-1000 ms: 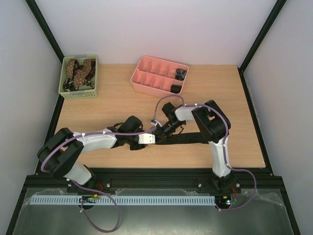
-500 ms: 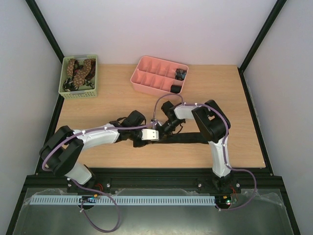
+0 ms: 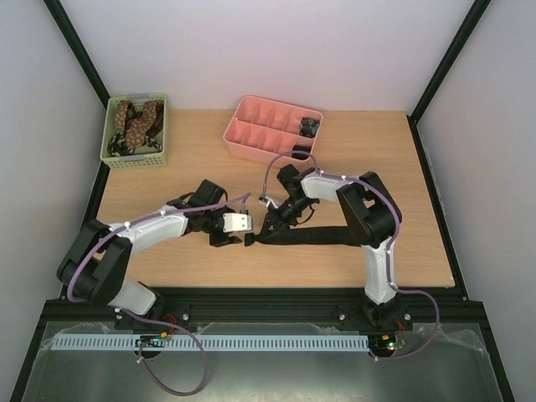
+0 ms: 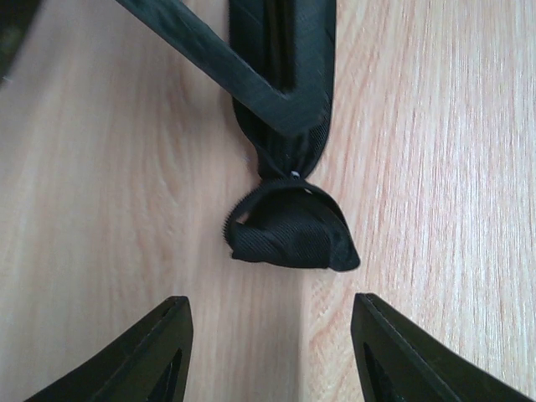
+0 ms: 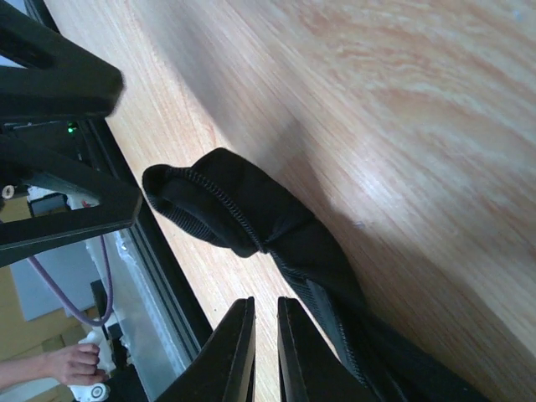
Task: Roll the ties
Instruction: Roll the tie at the center of the board.
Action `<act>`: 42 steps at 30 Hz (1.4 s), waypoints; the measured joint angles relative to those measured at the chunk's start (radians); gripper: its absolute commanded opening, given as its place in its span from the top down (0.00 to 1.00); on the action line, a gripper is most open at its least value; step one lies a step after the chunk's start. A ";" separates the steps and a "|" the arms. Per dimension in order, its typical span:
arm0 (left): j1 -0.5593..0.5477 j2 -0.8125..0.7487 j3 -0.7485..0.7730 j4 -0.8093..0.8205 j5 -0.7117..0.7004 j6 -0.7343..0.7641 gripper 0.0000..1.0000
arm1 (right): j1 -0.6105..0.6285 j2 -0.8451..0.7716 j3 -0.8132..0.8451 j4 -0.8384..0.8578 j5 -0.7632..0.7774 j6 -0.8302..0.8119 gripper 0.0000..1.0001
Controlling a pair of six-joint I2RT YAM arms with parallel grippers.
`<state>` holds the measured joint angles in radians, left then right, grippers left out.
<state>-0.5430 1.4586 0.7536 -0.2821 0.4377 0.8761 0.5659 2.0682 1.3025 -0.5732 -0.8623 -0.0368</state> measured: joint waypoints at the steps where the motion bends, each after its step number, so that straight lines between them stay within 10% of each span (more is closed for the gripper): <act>1: 0.000 0.007 -0.004 0.000 -0.004 0.005 0.45 | 0.000 0.000 0.000 0.002 0.004 0.003 0.91; 42: -0.154 0.166 0.065 0.143 -0.087 -0.032 0.65 | -0.045 0.072 0.055 0.011 0.045 0.011 0.81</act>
<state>-0.6968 1.6249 0.8185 -0.1390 0.3508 0.8440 0.5213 2.1399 1.3571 -0.5617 -0.8177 -0.0254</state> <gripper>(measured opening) 0.347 0.161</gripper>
